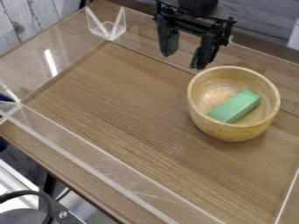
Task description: Remove the green block from inside the brown bowl and put it on the table
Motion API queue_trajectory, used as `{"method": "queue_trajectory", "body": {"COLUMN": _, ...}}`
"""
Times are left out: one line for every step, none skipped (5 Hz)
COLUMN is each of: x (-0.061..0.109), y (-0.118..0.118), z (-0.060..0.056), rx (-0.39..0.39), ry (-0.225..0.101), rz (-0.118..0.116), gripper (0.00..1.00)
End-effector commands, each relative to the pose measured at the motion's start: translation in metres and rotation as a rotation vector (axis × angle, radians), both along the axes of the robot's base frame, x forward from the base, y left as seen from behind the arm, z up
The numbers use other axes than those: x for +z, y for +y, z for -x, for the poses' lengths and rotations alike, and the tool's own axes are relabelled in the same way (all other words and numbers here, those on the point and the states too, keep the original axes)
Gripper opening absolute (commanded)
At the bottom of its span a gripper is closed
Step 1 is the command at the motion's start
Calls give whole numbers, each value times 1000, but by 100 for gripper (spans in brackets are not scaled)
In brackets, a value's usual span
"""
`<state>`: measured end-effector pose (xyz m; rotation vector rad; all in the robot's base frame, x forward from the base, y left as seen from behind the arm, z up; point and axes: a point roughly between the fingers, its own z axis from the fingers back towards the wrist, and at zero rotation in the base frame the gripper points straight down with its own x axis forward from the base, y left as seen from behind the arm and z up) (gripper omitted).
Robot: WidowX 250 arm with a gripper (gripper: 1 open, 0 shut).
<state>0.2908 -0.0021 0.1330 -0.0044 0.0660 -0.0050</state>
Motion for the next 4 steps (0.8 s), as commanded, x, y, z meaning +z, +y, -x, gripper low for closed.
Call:
{"method": "queue_trajectory", "body": {"x": -5, "y": -12, "z": -3, "rx": -32, "ry": 0, "rz": 5, "gripper": 100}}
{"method": "queue_trajectory", "body": {"x": -14, "y": -26, "z": -4, "rx": -70, "ry": 3, "rz": 12, "gripper": 100}}
{"method": "queue_trajectory", "body": {"x": -24, "y": -38, "z": -6, "rx": -101, "ry": -7, "rz": 12, "gripper": 100}}
{"method": "queue_trajectory", "body": {"x": -33, "y": -49, "z": -11, "rx": -125, "ry": -6, "rz": 10, "gripper": 100}}
